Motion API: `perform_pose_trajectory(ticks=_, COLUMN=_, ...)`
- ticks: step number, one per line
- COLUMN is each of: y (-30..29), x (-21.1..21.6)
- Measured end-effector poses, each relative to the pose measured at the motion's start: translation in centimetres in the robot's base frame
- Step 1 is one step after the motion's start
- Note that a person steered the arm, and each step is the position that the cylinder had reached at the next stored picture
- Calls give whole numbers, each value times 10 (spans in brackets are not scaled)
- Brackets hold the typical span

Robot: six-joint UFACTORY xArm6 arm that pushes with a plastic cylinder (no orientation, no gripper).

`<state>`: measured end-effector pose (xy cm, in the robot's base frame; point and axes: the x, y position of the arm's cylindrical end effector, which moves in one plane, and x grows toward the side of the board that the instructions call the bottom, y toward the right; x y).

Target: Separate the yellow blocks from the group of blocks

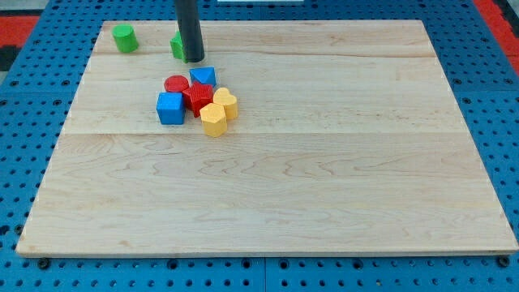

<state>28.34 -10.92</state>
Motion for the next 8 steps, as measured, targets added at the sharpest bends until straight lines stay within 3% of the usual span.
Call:
perform_pose_trajectory(ticks=1, y=14, x=-26)
perform_pose_trajectory(ticks=3, y=-60, x=-43)
perform_pose_trajectory(ticks=4, y=-46, x=-26)
perform_pose_trajectory(ticks=5, y=45, x=-6)
perform_pose_trajectory(ticks=6, y=89, x=22)
perform_pose_trajectory(ticks=8, y=66, x=91)
